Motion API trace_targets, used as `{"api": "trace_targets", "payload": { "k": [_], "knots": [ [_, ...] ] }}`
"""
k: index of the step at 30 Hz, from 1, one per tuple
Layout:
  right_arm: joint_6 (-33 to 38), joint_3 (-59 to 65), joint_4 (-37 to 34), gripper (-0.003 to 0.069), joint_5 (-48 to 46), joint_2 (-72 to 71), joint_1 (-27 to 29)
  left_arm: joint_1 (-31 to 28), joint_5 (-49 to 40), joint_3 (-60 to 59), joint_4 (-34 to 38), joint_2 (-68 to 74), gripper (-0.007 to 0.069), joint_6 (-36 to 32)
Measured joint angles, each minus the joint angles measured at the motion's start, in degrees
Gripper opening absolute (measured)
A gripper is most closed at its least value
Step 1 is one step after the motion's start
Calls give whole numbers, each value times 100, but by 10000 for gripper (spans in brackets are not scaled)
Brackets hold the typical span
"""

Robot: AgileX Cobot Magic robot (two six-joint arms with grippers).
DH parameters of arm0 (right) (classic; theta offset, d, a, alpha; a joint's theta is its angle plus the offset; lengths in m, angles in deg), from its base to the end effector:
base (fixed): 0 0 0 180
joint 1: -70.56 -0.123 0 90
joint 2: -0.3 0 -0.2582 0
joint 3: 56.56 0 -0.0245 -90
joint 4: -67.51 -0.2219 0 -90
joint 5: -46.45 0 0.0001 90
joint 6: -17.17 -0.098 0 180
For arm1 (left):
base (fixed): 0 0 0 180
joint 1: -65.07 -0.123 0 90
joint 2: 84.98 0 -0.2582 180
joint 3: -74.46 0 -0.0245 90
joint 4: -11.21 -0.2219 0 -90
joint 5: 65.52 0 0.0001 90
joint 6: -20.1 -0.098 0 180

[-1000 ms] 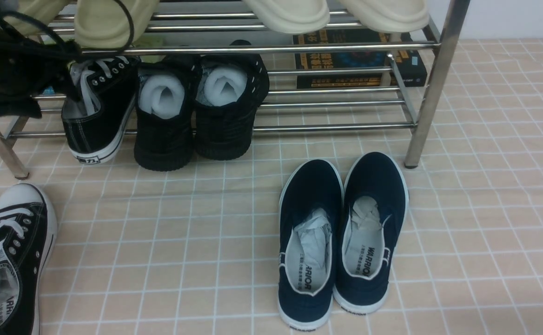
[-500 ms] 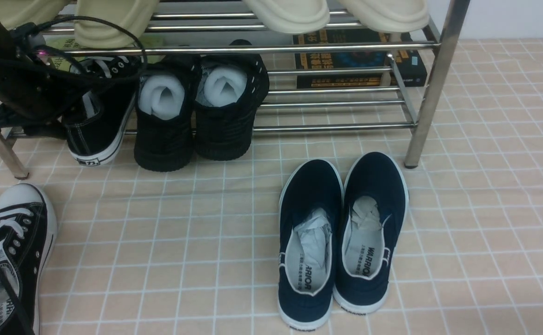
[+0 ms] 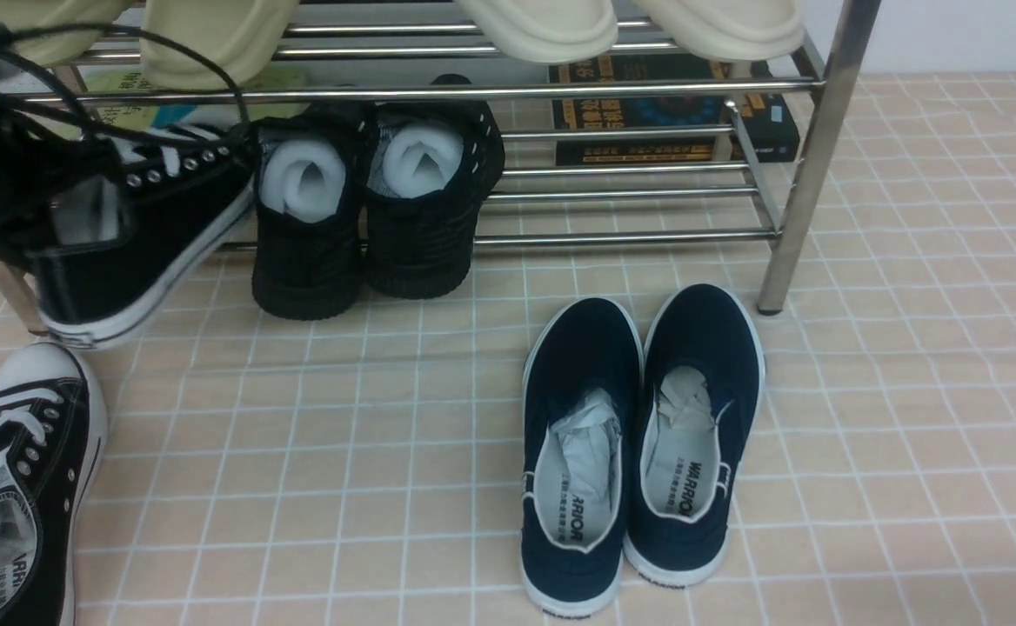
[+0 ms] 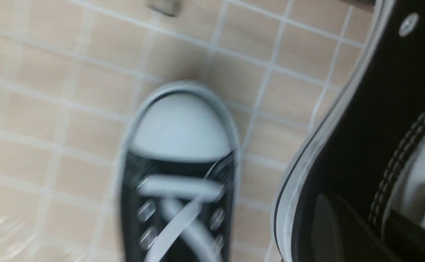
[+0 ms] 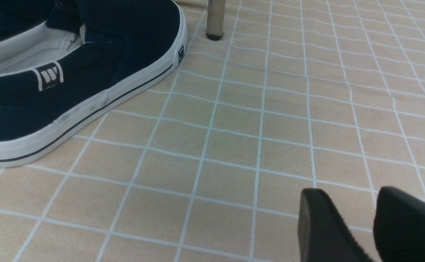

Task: Take the shoes off the shelf from the light coffee tablecloth by hand.
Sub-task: 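Set the held shoe down on the floor in front of the rack with the left gripper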

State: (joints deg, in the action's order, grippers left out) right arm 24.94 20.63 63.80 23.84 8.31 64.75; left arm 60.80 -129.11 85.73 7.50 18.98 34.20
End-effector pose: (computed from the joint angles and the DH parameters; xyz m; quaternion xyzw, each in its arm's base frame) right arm 0.0561 0.0082 0.1720 -0.0788 0.8039 0.0176 0.5892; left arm 0.3231 0.0298 0.2981 -0.1481 0.9669 0.0136 0.2073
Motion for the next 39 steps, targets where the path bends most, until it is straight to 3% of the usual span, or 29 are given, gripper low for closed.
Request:
{"api": "trace_targets", "payload": {
  "k": [6, 14, 21, 25, 31, 39],
  "knots": [
    [0, 0, 0, 240, 0, 0, 0, 0, -794, 0, -78, -643, 21, -58],
    [0, 0, 0, 240, 0, 0, -7, 0, -816, -41, -284, -812, 22, -128],
    [0, 0, 0, 240, 0, 0, -7, 0, -816, -800, -405, -1305, 22, 223],
    [0, 0, 0, 240, 0, 0, -7, 0, -816, -1334, -441, -1672, 22, 645],
    [0, 0, 0, 240, 0, 0, -7, 0, -454, -2540, -208, -2318, 27, 1939],
    [0, 0, 0, 240, 0, 0, -7, 353, 522, -3255, 274, -2348, 30, 2343]
  ]
}}
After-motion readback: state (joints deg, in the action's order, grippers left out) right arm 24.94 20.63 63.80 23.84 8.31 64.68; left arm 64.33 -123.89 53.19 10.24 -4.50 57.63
